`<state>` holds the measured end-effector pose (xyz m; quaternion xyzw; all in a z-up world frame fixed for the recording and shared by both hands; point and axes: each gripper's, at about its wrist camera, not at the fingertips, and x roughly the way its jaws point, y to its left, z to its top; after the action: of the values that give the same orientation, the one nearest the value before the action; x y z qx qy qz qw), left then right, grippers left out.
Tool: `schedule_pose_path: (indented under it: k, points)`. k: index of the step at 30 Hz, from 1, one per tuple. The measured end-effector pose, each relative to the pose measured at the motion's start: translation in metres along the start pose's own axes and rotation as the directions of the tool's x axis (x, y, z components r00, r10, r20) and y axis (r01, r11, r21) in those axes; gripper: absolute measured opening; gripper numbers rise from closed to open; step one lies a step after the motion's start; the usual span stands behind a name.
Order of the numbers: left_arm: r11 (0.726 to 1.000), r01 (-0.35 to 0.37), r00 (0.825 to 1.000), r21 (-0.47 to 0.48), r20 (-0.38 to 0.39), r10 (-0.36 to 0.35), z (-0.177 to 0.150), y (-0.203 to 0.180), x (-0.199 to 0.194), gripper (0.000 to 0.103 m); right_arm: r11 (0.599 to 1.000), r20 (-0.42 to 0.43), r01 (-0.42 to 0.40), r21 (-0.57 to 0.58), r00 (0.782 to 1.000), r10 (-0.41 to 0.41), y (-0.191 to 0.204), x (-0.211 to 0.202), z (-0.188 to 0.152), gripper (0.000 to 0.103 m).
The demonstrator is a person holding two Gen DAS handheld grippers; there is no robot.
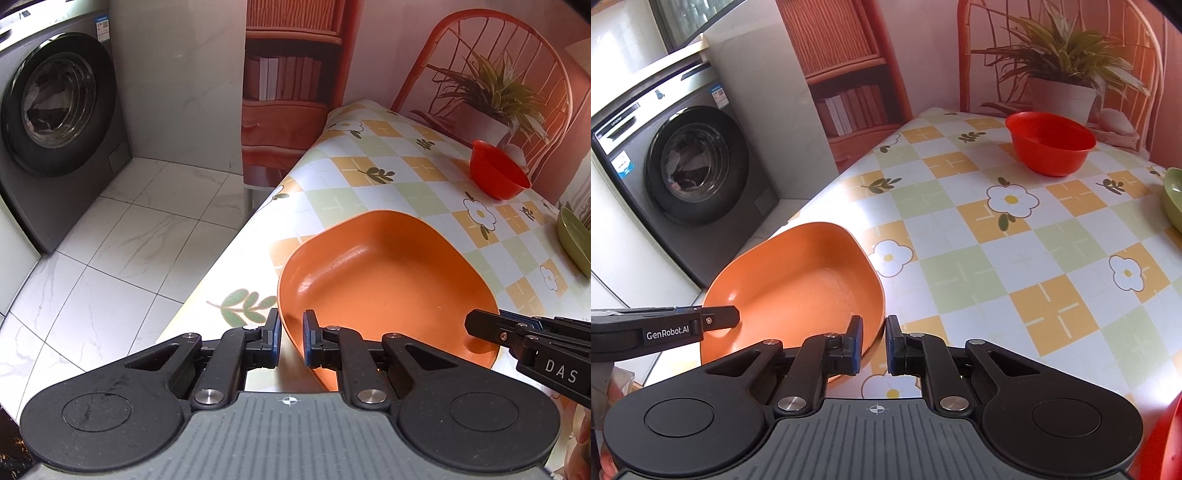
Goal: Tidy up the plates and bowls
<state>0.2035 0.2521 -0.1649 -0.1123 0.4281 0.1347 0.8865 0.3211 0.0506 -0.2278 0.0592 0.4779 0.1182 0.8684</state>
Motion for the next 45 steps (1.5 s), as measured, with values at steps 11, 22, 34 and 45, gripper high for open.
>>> schedule_pose_path:
  k: [11, 22, 34, 45]
  points:
    - [0.997, 0.039, 0.998, 0.065, 0.054, -0.042, 0.004, -0.04, -0.039, 0.013, 0.999, 0.088, 0.0, 0.054, 0.996, -0.004, -0.026, -0.056, 0.002, 0.011]
    - [0.983, 0.082, 0.992, 0.166, 0.082, -0.097, 0.002, -0.11, -0.07, 0.014, 0.991, 0.185, 0.009, 0.132, 0.982, -0.033, -0.077, -0.121, -0.006, 0.011]
    - [0.945, 0.166, 0.979, 0.282, 0.071, -0.193, -0.003, -0.191, -0.095, 0.015, 0.961, 0.29, 0.002, 0.277, 0.953, -0.086, -0.157, -0.181, -0.025, 0.011]
    - [0.887, 0.226, 0.963, 0.402, 0.044, -0.266, -0.006, -0.268, -0.097, 0.016, 0.915, 0.357, 0.031, 0.402, 0.915, -0.188, -0.226, -0.226, -0.049, 0.011]
